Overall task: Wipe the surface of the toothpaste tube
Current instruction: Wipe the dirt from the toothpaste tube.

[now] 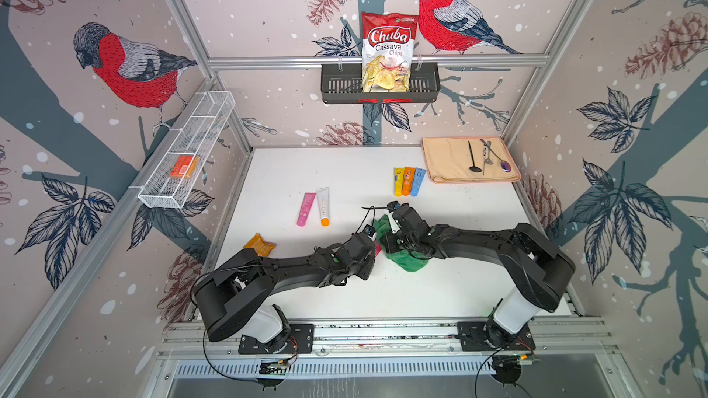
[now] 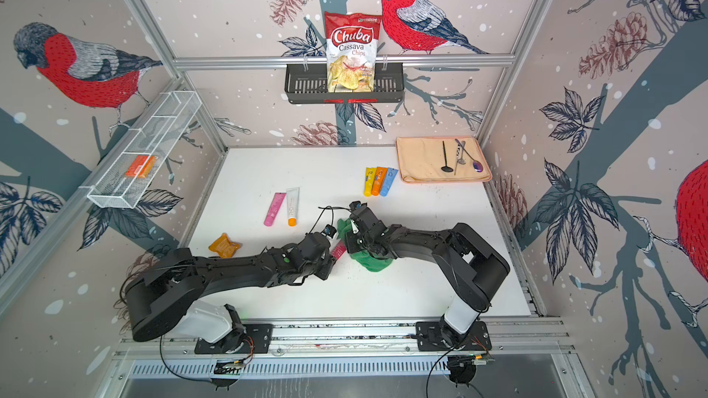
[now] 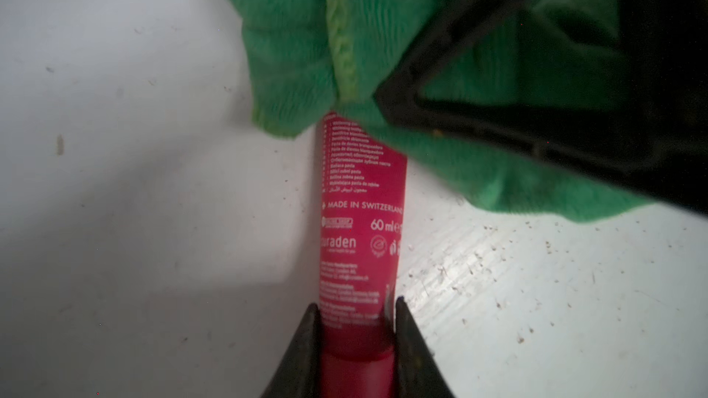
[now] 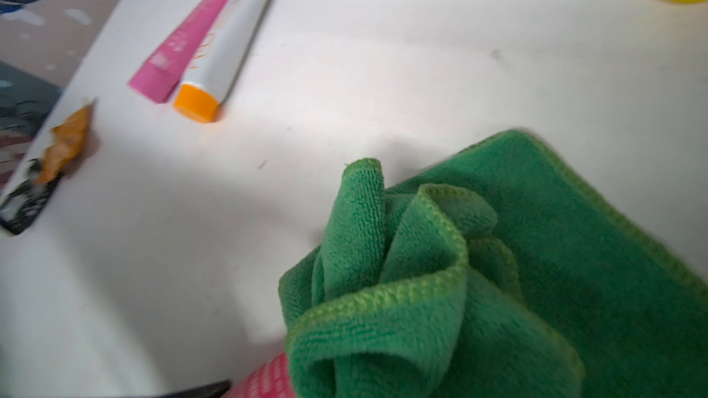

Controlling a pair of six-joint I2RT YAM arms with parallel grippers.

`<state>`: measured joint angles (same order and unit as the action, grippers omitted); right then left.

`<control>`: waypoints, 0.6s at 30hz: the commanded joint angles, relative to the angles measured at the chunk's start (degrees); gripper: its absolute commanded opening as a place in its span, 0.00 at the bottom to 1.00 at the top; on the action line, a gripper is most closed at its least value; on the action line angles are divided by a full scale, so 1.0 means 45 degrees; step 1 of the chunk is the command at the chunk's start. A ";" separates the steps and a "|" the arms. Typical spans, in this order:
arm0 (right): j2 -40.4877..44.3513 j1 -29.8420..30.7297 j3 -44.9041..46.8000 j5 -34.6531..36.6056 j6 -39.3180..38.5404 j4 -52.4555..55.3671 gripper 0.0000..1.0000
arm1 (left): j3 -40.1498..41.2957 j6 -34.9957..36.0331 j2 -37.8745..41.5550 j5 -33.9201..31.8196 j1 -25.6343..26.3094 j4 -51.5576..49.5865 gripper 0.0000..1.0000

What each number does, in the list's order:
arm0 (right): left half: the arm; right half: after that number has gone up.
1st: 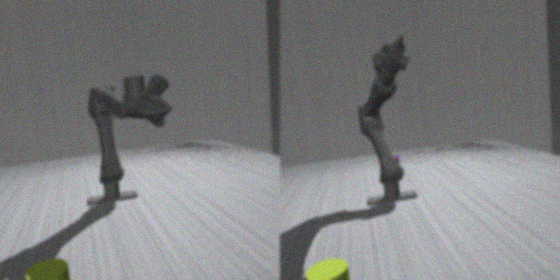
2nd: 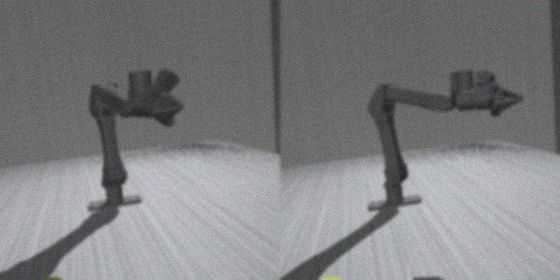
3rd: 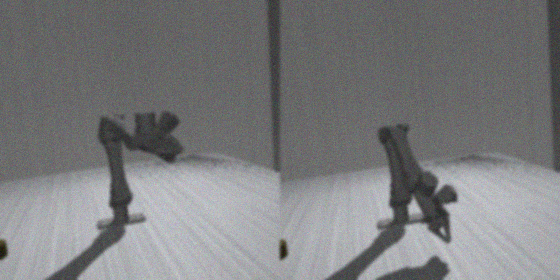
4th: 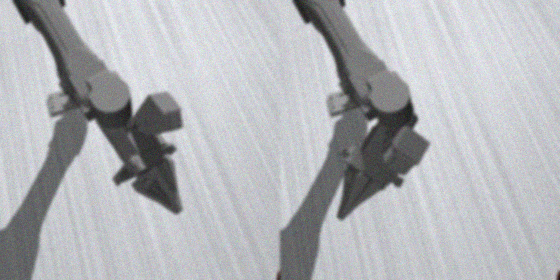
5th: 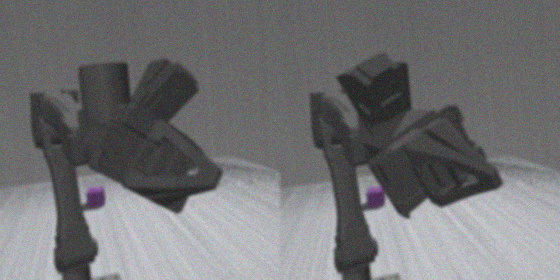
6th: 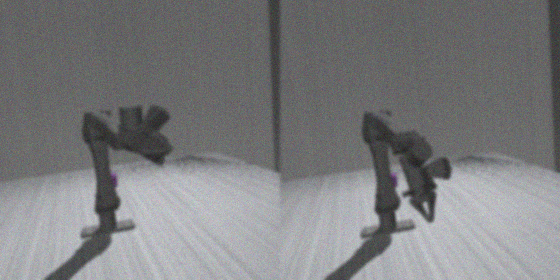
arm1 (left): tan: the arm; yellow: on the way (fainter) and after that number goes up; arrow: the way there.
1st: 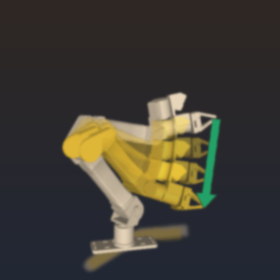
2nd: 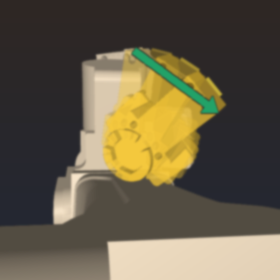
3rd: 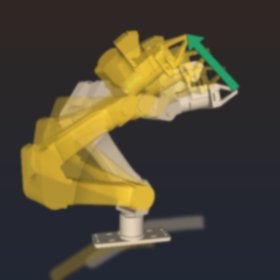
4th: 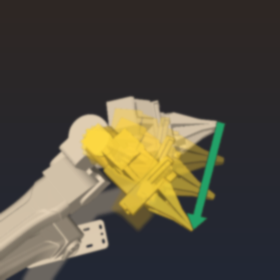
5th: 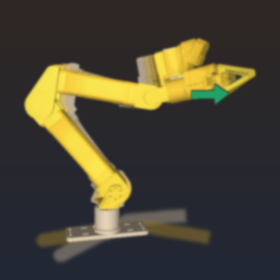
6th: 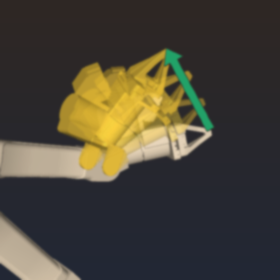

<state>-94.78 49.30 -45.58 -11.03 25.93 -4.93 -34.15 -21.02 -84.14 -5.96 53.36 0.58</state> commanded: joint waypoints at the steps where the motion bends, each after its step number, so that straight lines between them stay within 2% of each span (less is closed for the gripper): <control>1: 0.0221 0.0152 0.0313 -0.2430 0.0371 -0.0992 0.11 | -0.0037 0.0110 -0.0089 0.0127 -0.0037 0.0511 0.23; 5: -0.0356 0.0053 0.0072 -0.1606 0.0276 -0.0529 0.10 | -0.0087 0.0143 -0.0131 0.0187 -0.0042 0.0516 0.23; 6: -0.0551 0.0024 -0.0125 -0.0992 0.0239 -0.0158 0.10 | -0.0070 0.0156 -0.0112 0.0175 -0.0053 0.0505 0.23; 8: -0.1194 0.0007 -0.0700 0.1374 0.0209 0.1202 0.10 | -0.0013 0.0158 -0.0044 0.0208 -0.0033 0.0551 0.23; 10: -0.1635 -0.0194 -0.1047 0.2471 0.0136 0.2055 0.10 | 0.0011 0.0163 0.0005 0.0219 -0.0037 0.0571 0.22; 18: -0.1709 -0.1487 -0.1382 0.4705 -0.0185 0.3575 0.10 | 0.0035 0.0176 0.0003 0.0213 -0.0035 0.0591 0.21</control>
<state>-101.65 44.53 -52.12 -3.92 26.81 -0.99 -34.11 -21.04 -84.40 -7.57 53.06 1.48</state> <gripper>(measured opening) 0.132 0.276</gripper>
